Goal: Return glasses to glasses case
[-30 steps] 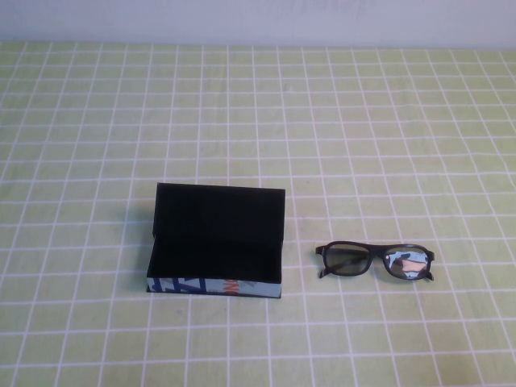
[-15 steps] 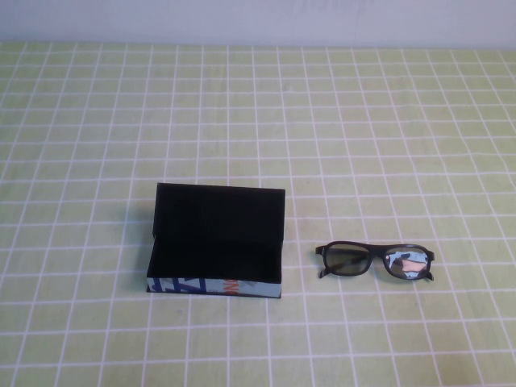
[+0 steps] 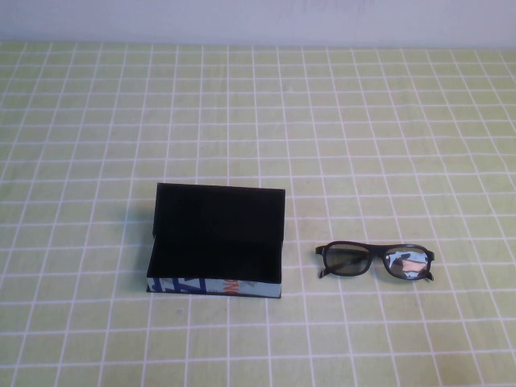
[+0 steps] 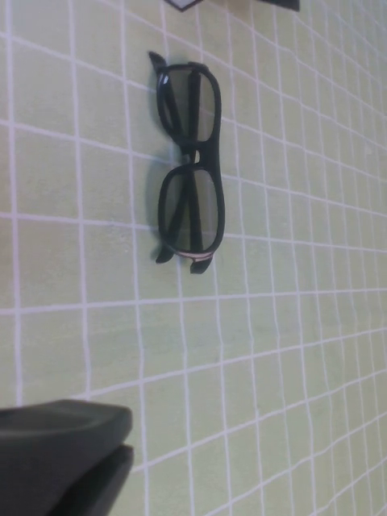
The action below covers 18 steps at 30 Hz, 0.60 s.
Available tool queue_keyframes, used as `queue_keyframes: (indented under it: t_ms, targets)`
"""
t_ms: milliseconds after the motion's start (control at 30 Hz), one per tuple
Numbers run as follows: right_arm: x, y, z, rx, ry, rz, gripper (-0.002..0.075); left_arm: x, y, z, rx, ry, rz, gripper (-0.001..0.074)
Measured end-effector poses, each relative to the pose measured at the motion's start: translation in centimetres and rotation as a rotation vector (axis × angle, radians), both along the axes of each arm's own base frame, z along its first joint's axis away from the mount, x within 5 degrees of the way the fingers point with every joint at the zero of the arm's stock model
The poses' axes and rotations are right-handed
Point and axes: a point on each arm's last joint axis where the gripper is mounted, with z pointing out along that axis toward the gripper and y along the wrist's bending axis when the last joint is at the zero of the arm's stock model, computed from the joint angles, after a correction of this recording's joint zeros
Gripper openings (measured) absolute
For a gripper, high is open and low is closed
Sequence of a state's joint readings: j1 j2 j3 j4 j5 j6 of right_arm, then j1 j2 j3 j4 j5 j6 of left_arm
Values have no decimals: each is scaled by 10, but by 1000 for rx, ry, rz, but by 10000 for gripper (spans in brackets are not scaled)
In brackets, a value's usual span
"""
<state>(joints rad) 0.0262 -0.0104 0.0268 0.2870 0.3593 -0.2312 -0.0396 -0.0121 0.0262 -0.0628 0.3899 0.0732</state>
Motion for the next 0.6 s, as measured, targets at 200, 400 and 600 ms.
queue_keyframes:
  t_ms: [200, 400, 600]
  targets:
    - [1, 5, 8, 259, -41, -6, -11, 0, 0, 0, 0, 0, 0, -2]
    - [3, 0, 23, 639, -146, -85, -11, 0, 0, 0, 0, 0, 0, -2]
    - [3, -2, 26, 780, -170, -118, -11, 0, 0, 0, 0, 0, 0, -2]
